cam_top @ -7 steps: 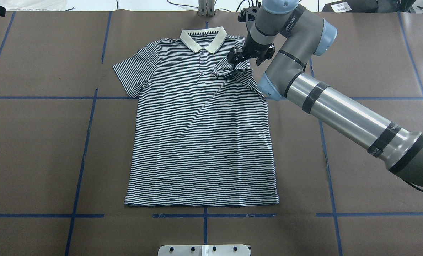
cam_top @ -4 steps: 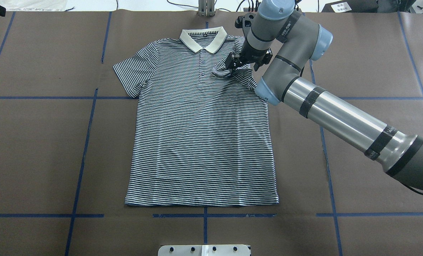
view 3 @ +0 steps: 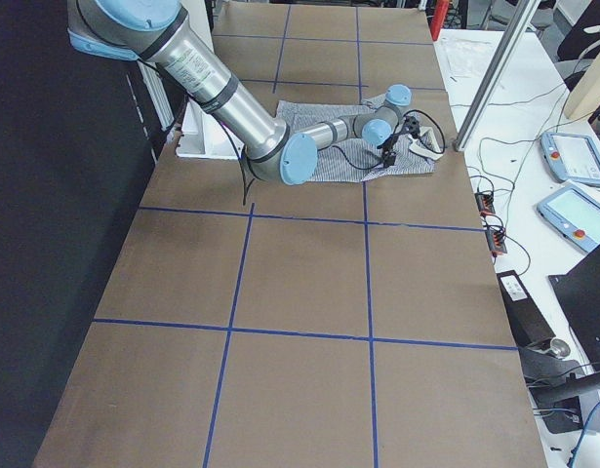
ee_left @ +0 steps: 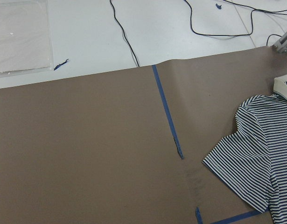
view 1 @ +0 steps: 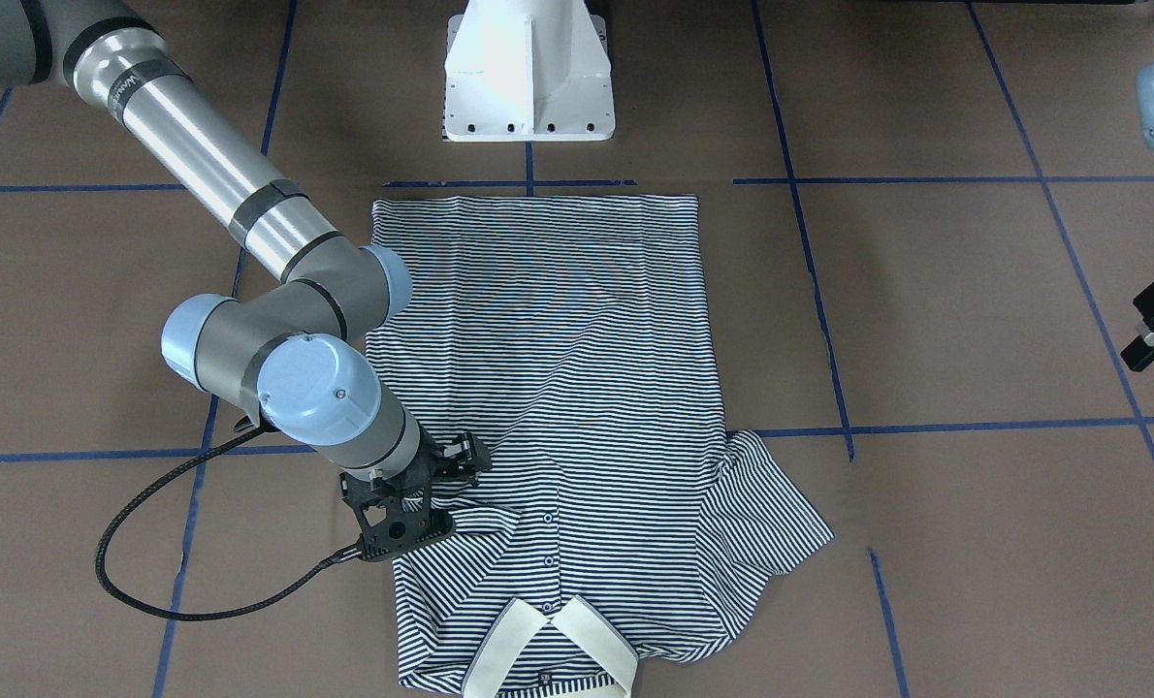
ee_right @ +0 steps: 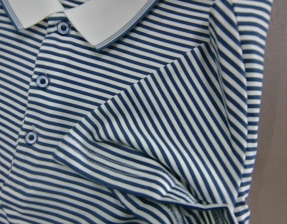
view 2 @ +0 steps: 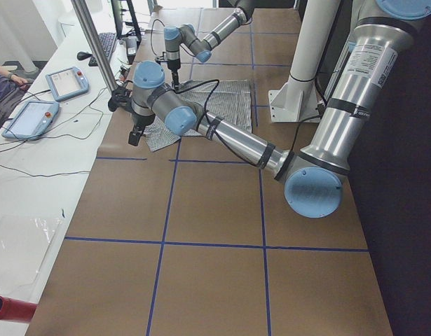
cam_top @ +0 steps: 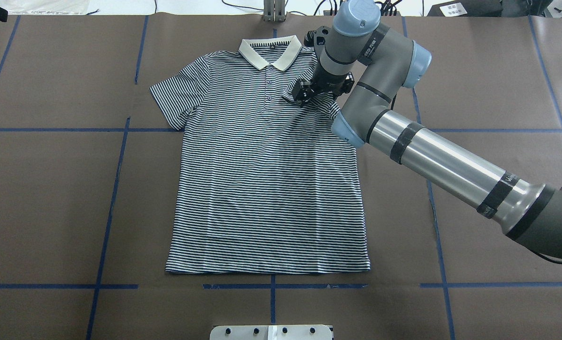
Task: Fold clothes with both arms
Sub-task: 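Lay the folded sleeve flat near the buttons and open the right gripper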
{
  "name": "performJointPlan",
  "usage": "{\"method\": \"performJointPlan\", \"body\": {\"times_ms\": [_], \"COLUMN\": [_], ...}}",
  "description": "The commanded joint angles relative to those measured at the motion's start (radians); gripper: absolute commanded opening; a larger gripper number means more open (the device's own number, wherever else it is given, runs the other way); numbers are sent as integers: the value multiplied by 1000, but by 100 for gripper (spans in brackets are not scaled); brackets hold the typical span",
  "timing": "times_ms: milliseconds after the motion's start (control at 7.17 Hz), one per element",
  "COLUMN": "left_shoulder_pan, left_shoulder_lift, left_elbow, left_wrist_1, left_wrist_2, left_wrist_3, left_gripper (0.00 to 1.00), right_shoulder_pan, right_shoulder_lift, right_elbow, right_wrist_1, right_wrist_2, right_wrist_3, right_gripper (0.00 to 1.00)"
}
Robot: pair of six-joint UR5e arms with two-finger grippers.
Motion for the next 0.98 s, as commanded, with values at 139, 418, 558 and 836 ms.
{"method": "performJointPlan", "body": {"times_ms": [139, 418, 558, 836], "left_shoulder_pan": [0, 0, 0, 11], "left_shoulder_lift": [-4, -5, -5, -26], "left_elbow": [4, 5, 4, 19], "left_wrist_1": [0, 2, 2, 8], "left_wrist_2": [1, 1, 1, 7], "left_wrist_3": [1, 0, 0, -17], "left_gripper": [100, 100, 100, 100], "right_shoulder_pan": [-49, -78, -80, -74], "right_shoulder_lift": [-1, -8, -16, -27], "right_elbow": [55, 93, 115, 249], "right_wrist_1": [-3, -8, -12, -174], "right_wrist_2": [3, 1, 1, 7], "right_wrist_3": [69, 96, 96, 96], "right_gripper": [100, 100, 100, 100]}}
